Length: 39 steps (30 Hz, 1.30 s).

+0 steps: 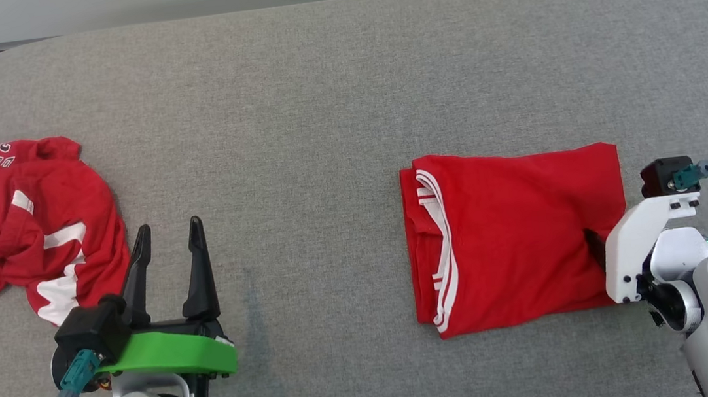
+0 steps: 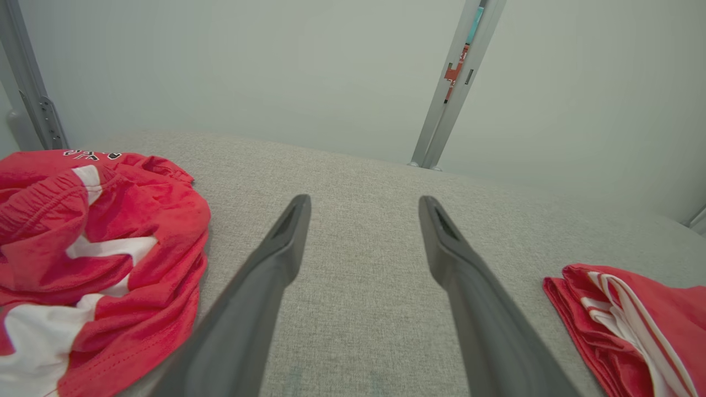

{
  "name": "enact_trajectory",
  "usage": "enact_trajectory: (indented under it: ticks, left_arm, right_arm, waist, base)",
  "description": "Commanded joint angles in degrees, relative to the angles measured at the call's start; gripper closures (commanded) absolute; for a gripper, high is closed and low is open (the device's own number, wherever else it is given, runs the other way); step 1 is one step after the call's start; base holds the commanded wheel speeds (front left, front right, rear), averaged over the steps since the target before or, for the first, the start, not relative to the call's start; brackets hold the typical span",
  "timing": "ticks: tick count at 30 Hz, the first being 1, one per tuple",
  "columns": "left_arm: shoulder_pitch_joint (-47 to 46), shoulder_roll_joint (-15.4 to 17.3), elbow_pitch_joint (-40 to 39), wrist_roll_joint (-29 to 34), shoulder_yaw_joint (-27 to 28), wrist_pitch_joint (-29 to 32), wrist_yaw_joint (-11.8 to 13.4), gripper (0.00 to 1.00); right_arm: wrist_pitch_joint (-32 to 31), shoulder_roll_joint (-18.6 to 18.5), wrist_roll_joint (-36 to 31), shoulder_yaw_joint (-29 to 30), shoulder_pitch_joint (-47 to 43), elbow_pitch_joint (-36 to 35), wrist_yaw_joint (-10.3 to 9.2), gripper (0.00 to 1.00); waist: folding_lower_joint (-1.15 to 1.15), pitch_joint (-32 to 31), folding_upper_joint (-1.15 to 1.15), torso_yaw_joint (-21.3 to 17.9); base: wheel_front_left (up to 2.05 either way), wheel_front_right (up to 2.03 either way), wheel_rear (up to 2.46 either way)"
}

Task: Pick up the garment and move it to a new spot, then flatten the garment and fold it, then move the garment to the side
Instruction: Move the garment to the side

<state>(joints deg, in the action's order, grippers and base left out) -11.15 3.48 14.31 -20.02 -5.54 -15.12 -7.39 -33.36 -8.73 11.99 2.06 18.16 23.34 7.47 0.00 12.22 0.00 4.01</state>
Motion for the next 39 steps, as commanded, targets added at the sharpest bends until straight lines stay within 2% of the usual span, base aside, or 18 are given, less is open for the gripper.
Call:
enact_trajectory:
  ticks: [1,2,3,8,13,17,21,30,36,39]
  left_arm:
    - [-1.0,0.4,-0.2,0.7,0.2,0.0,-0.1,0.00]
    - [-1.1,0.4,-0.3,0.8,0.2,0.0,-0.1,0.00]
    - [-1.2,0.5,-0.4,0.9,0.2,0.0,-0.1,0.00]
    - [-1.1,0.8,-1.1,1.1,0.0,0.0,-0.1,0.00]
    - [-1.4,1.2,-2.6,1.2,0.1,0.0,-0.1,0.00]
    - [-2.1,1.9,-3.7,1.4,-0.2,0.0,-0.1,0.00]
    - [-3.2,2.9,-4.8,1.9,-1.0,0.0,-0.1,0.00]
    - [-5.4,6.1,-6.9,2.2,-2.9,0.0,-0.1,0.00]
    - [-7.0,7.2,-8.1,2.1,-4.2,0.0,-0.1,0.00]
    - [-7.4,7.5,-8.4,2.4,-4.6,0.0,-0.1,0.00]
  right_arm:
    - [-1.7,-0.1,1.0,-2.4,-0.5,2.4,0.04,0.44]
    - [-1.6,-0.8,1.4,-3.3,-0.1,2.6,0.04,0.69]
    - [-1.6,-1.8,1.9,-4.6,0.4,2.6,0.03,1.00]
    - [0.6,-7.5,3.3,-9.5,3.8,1.1,-0.04,1.00]
    - [1.8,-14.4,3.9,-14.0,8.4,-0.5,-0.03,1.00]
    - [4.5,-19.7,4.6,-15.0,11.7,0.5,-0.04,1.00]
    - [8.3,-23.2,3.9,-14.7,14.5,3.2,-0.03,1.00]
    - [16.2,-28.8,0.7,-16.2,21.6,10.7,-0.03,1.00]
    - [22.0,-31.6,-2.7,-15.9,25.3,15.6,-0.03,1.00]
    - [23.5,-31.6,-3.9,-14.5,25.9,17.4,-0.03,1.00]
  waist:
    - [0.00,0.6,0.00,0.3]
    - [0.00,0.6,0.00,0.3]
    - [0.00,0.6,0.00,0.1]
    - [0.00,0.8,0.00,-1.9]
    - [0.00,2.0,0.00,-5.7]
    - [0.00,3.6,0.00,-9.3]
    - [0.00,5.5,0.00,-12.7]
    - [0.00,9.4,0.00,-17.1]
    - [0.00,11.6,0.00,-16.2]
    - [0.00,12.3,0.00,-15.1]
  base:
    - [0.00,0.00,0.00]
    - [0.00,0.00,0.00]
    - [0.00,0.00,0.00]
    - [0.00,0.00,0.00]
    - [0.00,0.00,0.00]
    - [0.00,0.00,0.00]
    - [0.00,0.00,0.00]
    - [0.00,0.00,0.00]
    - [0.00,0.00,0.00]
    - [0.00,0.00,0.00]
